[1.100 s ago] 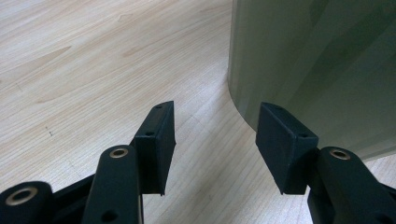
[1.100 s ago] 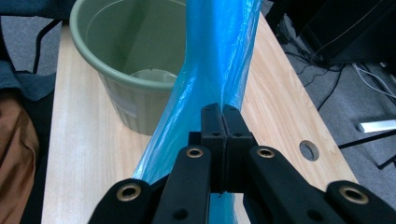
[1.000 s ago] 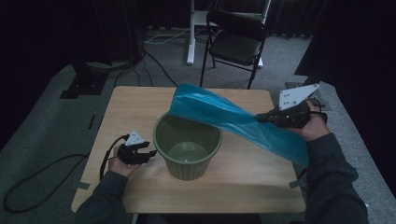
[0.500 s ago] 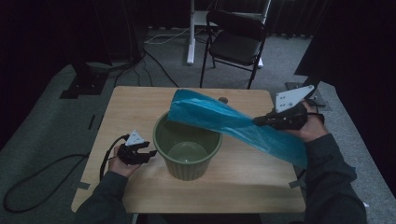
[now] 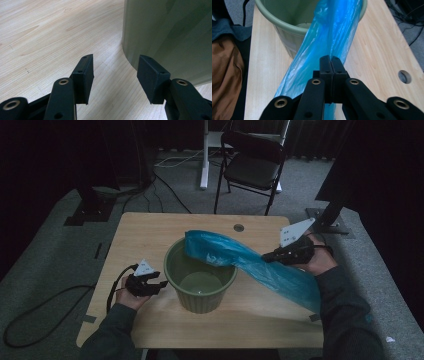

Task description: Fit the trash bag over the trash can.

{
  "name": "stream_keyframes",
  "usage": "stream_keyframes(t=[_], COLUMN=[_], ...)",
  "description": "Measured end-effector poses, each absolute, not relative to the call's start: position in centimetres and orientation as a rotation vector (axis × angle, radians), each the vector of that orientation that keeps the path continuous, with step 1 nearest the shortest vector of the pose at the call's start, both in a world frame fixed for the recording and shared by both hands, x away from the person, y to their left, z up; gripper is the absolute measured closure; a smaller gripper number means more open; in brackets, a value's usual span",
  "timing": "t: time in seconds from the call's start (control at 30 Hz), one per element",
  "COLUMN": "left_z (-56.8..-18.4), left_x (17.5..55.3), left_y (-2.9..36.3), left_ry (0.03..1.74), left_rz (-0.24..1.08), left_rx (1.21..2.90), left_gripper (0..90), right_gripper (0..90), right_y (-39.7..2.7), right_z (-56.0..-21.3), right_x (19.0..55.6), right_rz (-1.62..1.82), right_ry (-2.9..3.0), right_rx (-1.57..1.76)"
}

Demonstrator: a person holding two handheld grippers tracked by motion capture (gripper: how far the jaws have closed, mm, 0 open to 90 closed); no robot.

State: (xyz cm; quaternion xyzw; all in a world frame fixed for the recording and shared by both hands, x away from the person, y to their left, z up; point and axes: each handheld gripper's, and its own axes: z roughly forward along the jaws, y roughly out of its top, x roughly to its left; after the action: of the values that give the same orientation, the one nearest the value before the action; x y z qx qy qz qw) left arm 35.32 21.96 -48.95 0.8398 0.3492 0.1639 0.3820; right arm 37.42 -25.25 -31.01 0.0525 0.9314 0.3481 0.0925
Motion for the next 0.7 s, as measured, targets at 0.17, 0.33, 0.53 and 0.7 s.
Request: stream_keyframes(t=[0.17, 0.33, 0.53, 0.7], left_z=[-48.9, -48.9, -48.9, -48.9], left_x=[35.3, 35.3, 35.3, 35.3], left_y=[22.0, 22.0, 22.0, 21.9], left_ry=[0.891, 0.891, 0.889, 0.888], left_rz=[0.418, 0.419, 0.419, 0.419], left_rx=[2.142, 2.141, 2.139, 2.139], left_gripper=[47.0, 47.0, 47.0, 47.0], right_gripper=[89.6, 89.5, 89.5, 89.5], right_y=[-24.3, -23.3, -22.7, -22.4], right_z=[-32.0, -32.7, -32.8, -32.2], right_x=[37.7, 37.9, 38.0, 38.0], right_rz=[1.027, 1.023, 1.025, 1.045], right_ry=[2.795, 2.818, 2.820, 2.806], right_rx=[0.138, 0.116, 0.105, 0.092])
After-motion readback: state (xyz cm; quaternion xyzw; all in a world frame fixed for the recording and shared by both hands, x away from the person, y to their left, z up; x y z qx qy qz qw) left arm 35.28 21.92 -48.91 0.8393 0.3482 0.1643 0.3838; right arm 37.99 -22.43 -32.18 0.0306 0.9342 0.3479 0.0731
